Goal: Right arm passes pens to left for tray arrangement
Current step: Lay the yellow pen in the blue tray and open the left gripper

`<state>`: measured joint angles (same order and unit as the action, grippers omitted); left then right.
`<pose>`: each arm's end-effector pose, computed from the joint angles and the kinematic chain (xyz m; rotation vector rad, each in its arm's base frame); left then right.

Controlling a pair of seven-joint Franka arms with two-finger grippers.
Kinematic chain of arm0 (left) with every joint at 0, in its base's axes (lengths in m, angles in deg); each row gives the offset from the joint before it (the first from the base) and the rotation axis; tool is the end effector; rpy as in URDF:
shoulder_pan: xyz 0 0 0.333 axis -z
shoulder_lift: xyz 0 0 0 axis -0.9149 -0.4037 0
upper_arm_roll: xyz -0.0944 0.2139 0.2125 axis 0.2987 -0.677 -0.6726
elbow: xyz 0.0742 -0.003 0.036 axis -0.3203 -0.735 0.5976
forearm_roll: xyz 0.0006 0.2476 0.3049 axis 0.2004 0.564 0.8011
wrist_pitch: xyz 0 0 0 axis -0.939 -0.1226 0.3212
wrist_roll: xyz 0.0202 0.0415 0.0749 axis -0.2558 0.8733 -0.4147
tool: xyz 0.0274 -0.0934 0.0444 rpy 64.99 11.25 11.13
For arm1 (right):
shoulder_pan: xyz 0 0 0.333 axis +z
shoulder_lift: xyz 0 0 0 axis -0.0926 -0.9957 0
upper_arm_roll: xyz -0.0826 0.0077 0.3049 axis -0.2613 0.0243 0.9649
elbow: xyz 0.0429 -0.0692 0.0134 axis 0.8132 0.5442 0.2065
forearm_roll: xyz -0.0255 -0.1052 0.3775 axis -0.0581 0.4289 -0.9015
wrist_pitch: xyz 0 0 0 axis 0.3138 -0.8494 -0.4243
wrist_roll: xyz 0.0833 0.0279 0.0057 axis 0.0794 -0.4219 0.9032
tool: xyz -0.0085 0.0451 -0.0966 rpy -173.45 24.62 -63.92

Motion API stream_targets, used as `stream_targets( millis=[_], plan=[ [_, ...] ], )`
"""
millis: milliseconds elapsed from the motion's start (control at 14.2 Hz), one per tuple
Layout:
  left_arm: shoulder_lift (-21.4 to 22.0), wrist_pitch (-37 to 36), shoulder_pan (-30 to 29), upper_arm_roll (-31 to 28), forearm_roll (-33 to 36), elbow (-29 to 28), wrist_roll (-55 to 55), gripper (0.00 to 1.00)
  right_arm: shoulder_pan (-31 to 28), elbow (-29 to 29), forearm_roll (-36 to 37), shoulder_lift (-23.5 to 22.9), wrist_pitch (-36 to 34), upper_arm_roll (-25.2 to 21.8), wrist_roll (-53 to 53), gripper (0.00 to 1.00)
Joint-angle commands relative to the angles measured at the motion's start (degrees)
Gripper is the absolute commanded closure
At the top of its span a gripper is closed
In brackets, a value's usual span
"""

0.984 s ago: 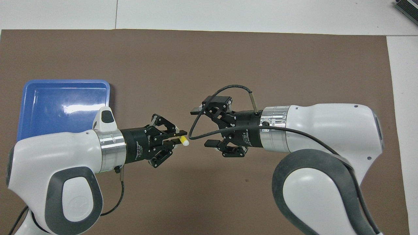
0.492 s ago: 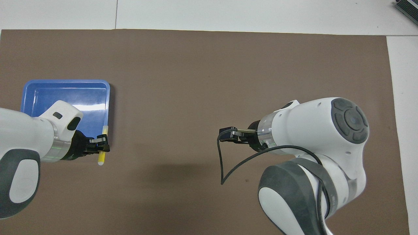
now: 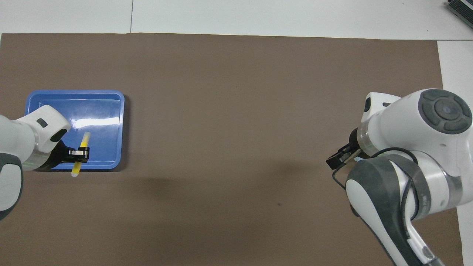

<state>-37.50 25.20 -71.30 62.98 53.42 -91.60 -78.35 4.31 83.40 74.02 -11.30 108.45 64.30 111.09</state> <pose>0.4932 -0.0387 0.4788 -3.1241 0.0039 0.0842 0.5165 0.1044 0.4727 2.9454 1.0173 -0.1370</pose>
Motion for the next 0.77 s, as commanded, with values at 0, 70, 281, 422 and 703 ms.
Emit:
stream_targets(
  millis=[0,70,281,422,703],
  plan=[
    [-6.88,3.28,-2.79,0.55,1.72,3.80,-1.78,1.00,-1.80,4.07,3.23,1.45,2.79,0.77,11.48,0.00],
    [-8.29,4.78,-2.89,0.55,1.81,3.80,-1.70,1.00,-3.03,4.86,3.32,1.45,2.88,0.77,11.42,0.00],
    [-13.12,11.10,-3.24,0.55,2.87,3.80,-1.69,1.00,-8.82,6.80,3.15,0.57,5.96,0.86,2.77,0.00],
    [-15.94,14.27,-3.32,0.46,4.26,3.97,-1.61,1.00,-8.58,6.98,3.15,0.48,4.74,0.95,-9.61,0.00],
    [-20.51,20.51,-4.64,0.46,5.06,4.15,-1.43,1.00,-8.66,6.89,2.53,-0.39,6.30,0.86,-27.11,0.16]
  ],
)
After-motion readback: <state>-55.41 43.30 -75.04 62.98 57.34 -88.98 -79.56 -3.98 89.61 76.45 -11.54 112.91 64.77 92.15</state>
